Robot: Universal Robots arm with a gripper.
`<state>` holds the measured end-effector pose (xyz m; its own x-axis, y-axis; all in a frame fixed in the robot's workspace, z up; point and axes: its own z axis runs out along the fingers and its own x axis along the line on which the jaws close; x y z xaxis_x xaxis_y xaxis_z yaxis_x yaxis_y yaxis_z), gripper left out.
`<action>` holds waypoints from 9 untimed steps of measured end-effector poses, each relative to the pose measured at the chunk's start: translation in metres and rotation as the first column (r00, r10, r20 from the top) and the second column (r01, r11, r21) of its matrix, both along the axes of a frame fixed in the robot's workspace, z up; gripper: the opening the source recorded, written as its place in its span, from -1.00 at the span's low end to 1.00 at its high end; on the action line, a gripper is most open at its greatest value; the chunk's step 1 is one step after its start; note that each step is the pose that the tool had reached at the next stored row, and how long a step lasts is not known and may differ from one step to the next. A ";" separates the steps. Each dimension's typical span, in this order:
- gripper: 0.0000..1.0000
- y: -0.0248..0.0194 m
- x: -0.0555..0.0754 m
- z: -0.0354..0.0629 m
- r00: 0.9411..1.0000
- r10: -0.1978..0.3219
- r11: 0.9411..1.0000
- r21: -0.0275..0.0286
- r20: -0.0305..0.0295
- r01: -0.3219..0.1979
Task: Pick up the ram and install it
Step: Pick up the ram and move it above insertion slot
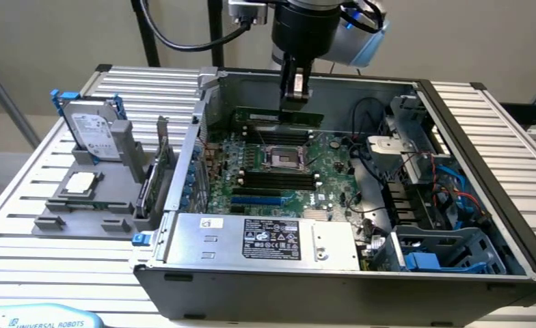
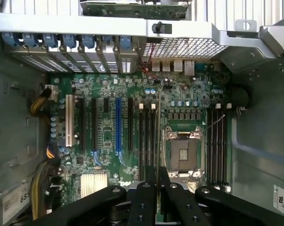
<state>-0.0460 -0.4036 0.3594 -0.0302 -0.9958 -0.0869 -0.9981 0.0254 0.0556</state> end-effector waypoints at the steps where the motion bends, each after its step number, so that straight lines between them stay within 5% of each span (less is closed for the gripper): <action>1: -0.73 0.0036 0.001 -0.0014 1.000 0.000 1.000 -0.001 0.000 0.000; 5: -0.73 0.0133 0.006 -0.0062 1.000 0.000 1.000 -0.009 0.002 0.000; 9: -0.73 0.0147 0.009 -0.0107 1.000 0.001 1.000 -0.011 0.004 -0.001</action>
